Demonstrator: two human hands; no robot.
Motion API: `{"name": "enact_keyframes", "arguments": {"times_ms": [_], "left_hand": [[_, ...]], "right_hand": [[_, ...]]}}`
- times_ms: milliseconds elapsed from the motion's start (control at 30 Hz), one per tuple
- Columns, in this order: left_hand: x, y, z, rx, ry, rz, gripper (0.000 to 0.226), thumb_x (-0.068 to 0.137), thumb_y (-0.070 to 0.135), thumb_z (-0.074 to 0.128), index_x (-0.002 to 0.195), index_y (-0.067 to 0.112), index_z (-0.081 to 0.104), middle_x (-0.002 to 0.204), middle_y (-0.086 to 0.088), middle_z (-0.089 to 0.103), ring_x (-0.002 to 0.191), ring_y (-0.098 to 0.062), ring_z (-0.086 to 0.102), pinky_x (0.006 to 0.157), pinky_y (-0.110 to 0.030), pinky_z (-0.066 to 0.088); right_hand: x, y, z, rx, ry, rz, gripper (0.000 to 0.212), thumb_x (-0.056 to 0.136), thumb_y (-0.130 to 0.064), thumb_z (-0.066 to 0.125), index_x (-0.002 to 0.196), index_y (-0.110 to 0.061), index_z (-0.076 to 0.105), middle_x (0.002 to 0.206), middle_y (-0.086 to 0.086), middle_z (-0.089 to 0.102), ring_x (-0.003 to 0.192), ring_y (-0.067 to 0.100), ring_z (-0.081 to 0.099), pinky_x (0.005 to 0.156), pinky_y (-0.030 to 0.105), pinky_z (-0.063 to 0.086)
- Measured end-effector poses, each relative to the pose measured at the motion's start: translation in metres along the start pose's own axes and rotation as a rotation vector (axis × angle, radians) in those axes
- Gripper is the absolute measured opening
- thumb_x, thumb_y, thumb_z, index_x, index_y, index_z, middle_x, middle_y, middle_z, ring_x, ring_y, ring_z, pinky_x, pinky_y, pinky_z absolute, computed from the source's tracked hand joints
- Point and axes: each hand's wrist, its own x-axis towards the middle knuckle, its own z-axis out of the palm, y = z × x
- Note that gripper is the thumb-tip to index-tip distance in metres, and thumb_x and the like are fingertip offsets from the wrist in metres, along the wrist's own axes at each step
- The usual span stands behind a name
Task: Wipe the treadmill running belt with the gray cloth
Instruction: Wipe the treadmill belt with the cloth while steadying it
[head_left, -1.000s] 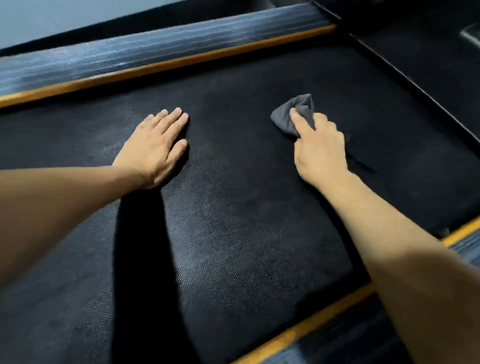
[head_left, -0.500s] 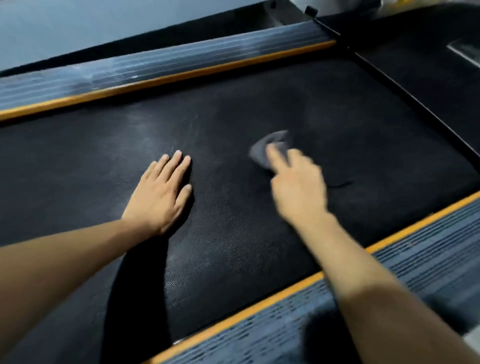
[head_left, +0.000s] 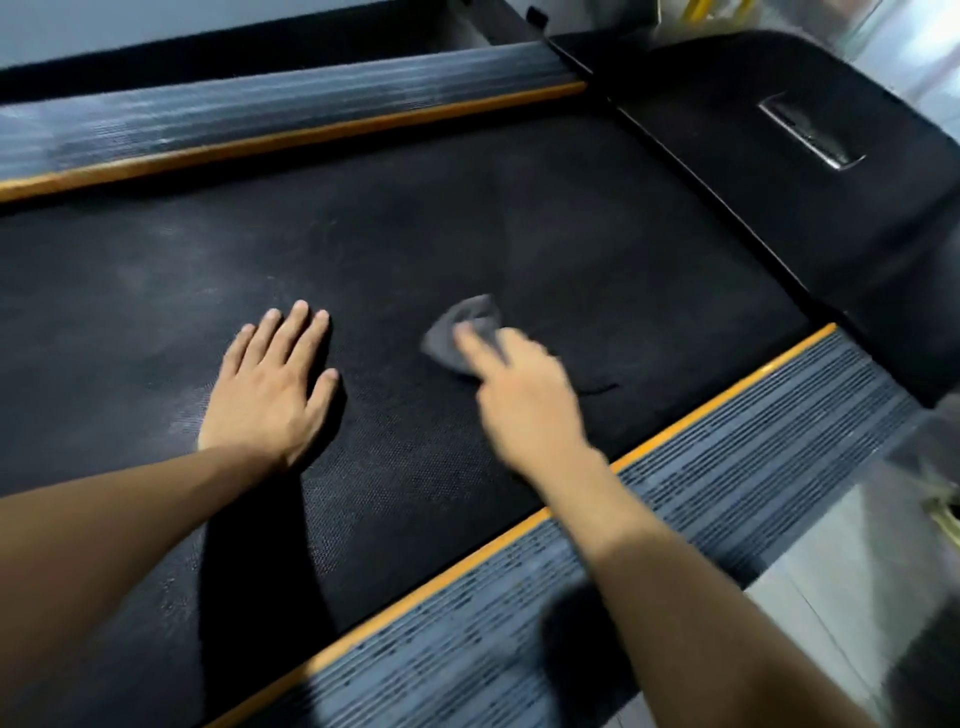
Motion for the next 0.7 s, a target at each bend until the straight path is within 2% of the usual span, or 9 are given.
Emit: {"name": "enact_keyframes", "arguments": {"times_ms": [100, 167, 233, 300, 367, 433, 500, 600, 700], "left_hand": [[0.000, 0.002, 0.001, 0.006, 0.006, -0.001, 0.067, 0.100, 0.052, 0.021, 0.161, 0.025, 0.019, 0.170, -0.001, 0.017, 0.157, -0.022, 0.010, 0.128, -0.040, 0.003], [0.001, 0.003, 0.001, 0.004, 0.003, -0.004, 0.067, 0.099, 0.051, 0.021, 0.161, 0.025, 0.019, 0.170, -0.001, 0.016, 0.157, -0.022, 0.010, 0.128, -0.041, 0.004], [0.001, 0.004, 0.000, 0.005, 0.006, -0.005, 0.068, 0.099, 0.052, 0.021, 0.161, 0.024, 0.019, 0.169, -0.002, 0.017, 0.157, -0.022, 0.011, 0.128, -0.042, 0.005], [0.000, 0.005, 0.001, 0.013, 0.003, -0.004, 0.068, 0.099, 0.052, 0.021, 0.161, 0.024, 0.020, 0.169, -0.002, 0.018, 0.157, -0.023, 0.012, 0.127, -0.042, 0.006], [0.000, 0.005, 0.000, 0.010, -0.004, -0.008, 0.068, 0.099, 0.051, 0.021, 0.161, 0.024, 0.020, 0.169, -0.003, 0.018, 0.157, -0.024, 0.012, 0.127, -0.042, 0.005], [0.000, 0.005, -0.001, 0.001, -0.011, -0.004, 0.068, 0.099, 0.051, 0.021, 0.161, 0.024, 0.020, 0.169, -0.003, 0.018, 0.157, -0.024, 0.012, 0.127, -0.041, 0.005], [0.000, 0.005, -0.001, -0.007, -0.008, 0.001, 0.068, 0.099, 0.052, 0.021, 0.161, 0.023, 0.021, 0.169, -0.004, 0.019, 0.156, -0.025, 0.012, 0.127, -0.042, 0.005], [0.000, 0.003, 0.001, -0.009, -0.002, -0.007, 0.069, 0.098, 0.052, 0.021, 0.161, 0.023, 0.020, 0.169, -0.003, 0.018, 0.157, -0.024, 0.012, 0.127, -0.042, 0.005], [0.001, 0.002, 0.002, -0.015, -0.001, -0.012, 0.069, 0.098, 0.052, 0.021, 0.161, 0.024, 0.020, 0.169, -0.003, 0.018, 0.157, -0.024, 0.012, 0.128, -0.043, 0.005]], "right_hand": [[0.007, 0.068, -0.012, -0.087, -0.088, 0.301, 0.065, 0.094, -0.019, 0.047, 0.155, -0.028, 0.026, 0.140, 0.016, 0.039, 0.118, 0.040, 0.045, 0.098, 0.047, 0.041], [0.002, 0.067, -0.014, -0.059, -0.112, 0.353, 0.068, 0.096, -0.019, 0.049, 0.157, -0.026, 0.021, 0.148, 0.017, 0.033, 0.127, 0.040, 0.038, 0.105, 0.047, 0.034], [-0.009, 0.033, -0.012, 0.014, -0.031, 0.274, 0.069, 0.088, -0.011, 0.055, 0.153, -0.020, 0.034, 0.138, 0.022, 0.043, 0.119, 0.043, 0.045, 0.100, 0.048, 0.037], [-0.029, -0.013, -0.007, 0.082, -0.043, 0.179, 0.070, 0.083, -0.007, 0.058, 0.149, -0.020, 0.041, 0.131, 0.022, 0.049, 0.114, 0.042, 0.048, 0.097, 0.048, 0.040], [-0.051, -0.047, -0.007, 0.110, -0.077, 0.047, 0.073, 0.085, -0.010, 0.059, 0.152, -0.025, 0.035, 0.141, 0.019, 0.043, 0.125, 0.039, 0.043, 0.105, 0.048, 0.036], [-0.054, -0.044, -0.011, 0.108, -0.132, -0.057, 0.073, 0.089, -0.010, 0.058, 0.154, -0.031, 0.030, 0.150, 0.016, 0.037, 0.133, 0.036, 0.038, 0.110, 0.047, 0.033], [-0.044, -0.012, -0.011, 0.069, -0.100, -0.065, 0.070, 0.086, -0.009, 0.056, 0.150, -0.031, 0.038, 0.145, 0.018, 0.045, 0.126, 0.038, 0.047, 0.105, 0.044, 0.040], [-0.025, 0.064, -0.021, -0.107, -0.058, 0.185, 0.067, 0.088, -0.017, 0.047, 0.153, -0.029, 0.034, 0.142, 0.021, 0.045, 0.123, 0.042, 0.047, 0.104, 0.043, 0.039], [-0.012, 0.087, -0.037, -0.259, -0.277, 0.456, 0.074, 0.097, -0.025, 0.048, 0.158, -0.033, 0.006, 0.151, 0.016, 0.028, 0.129, 0.038, 0.036, 0.104, 0.044, 0.035]]}}
